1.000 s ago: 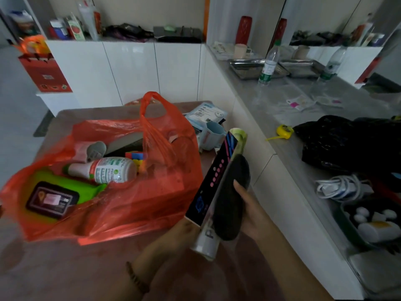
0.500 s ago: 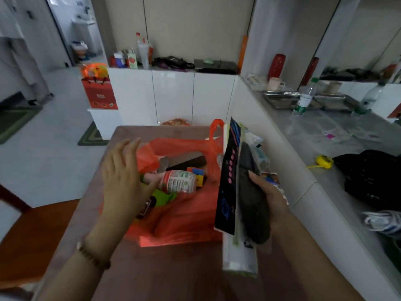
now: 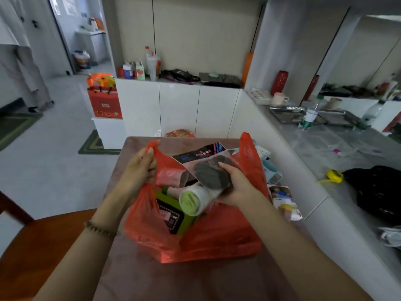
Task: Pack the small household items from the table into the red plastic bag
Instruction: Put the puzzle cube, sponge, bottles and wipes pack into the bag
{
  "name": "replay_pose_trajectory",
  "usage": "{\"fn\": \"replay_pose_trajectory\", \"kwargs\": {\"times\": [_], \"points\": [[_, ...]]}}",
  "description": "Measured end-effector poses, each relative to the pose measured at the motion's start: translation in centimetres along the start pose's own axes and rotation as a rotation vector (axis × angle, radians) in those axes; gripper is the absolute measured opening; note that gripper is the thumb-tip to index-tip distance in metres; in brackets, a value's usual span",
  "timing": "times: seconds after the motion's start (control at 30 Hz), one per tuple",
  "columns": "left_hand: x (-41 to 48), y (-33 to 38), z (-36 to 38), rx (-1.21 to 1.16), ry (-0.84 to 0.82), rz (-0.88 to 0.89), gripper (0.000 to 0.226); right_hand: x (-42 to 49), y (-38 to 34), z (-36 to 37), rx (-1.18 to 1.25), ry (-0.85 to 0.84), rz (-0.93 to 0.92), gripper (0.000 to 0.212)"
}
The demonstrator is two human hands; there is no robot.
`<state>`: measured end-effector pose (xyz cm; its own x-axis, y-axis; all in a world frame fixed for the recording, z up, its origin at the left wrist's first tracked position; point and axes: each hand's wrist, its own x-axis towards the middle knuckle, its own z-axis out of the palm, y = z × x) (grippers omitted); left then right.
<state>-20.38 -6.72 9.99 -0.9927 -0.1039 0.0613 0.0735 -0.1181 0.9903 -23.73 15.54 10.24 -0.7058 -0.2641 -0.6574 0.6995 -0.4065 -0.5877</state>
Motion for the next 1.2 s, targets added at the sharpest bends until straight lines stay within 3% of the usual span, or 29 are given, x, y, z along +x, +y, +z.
{"fn": "replay_pose_trajectory", "kwargs": {"times": [0.1, 0.23, 0.4, 0.47, 0.57, 0.7, 0.8, 0.97, 1.1, 1.2], "points": [[-0.1, 0.0, 0.1, 0.051, -0.023, 0.034, 0.035, 2.1, -0.3, 1.8, -0.001, 0.101, -0.006, 0.043], [-0.1, 0.4, 0.5, 0.084, -0.027, 0.042, 0.036, 4.1, -0.1, 4.3, -0.011, 0.230, -0.139, 0.031], [0.2, 0.5, 0.1, 0.120, -0.029, 0.058, 0.037, 5.1, 1.1, 2.2, -0.144, 0.375, -0.274, 0.038], [0.2, 0.7, -0.1, 0.145, -0.021, 0.064, 0.037, 4.3, 0.3, 1.3, -0.159, 0.298, -0.310, 0.036], [0.0, 0.9, -0.2, 0.130, -0.016, 0.060, 0.038, 3.2, -1.6, 0.3, -0.211, 0.017, -0.410, 0.026], [-0.1, 1.2, -0.4, 0.112, 0.003, 0.058, 0.038, 3.8, -3.1, -0.2, -0.708, -0.151, -0.512, 0.042], [-0.3, 1.3, -0.2, 0.107, 0.001, 0.055, 0.038, 4.8, -2.8, 0.6, -1.159, -0.213, -0.430, 0.044], [-0.2, 1.3, -0.6, 0.125, 0.014, 0.058, 0.037, 5.2, -2.9, 2.8, -1.505, -0.309, -0.380, 0.039], [0.1, 1.3, -1.1, 0.127, 0.031, 0.045, 0.037, 5.1, -4.9, 2.5, -1.950, -0.196, -0.457, 0.031], [0.2, 1.2, -1.0, 0.132, 0.030, 0.050, 0.038, 5.3, -4.4, 1.4, -1.931, -0.209, -0.478, 0.025]]}}
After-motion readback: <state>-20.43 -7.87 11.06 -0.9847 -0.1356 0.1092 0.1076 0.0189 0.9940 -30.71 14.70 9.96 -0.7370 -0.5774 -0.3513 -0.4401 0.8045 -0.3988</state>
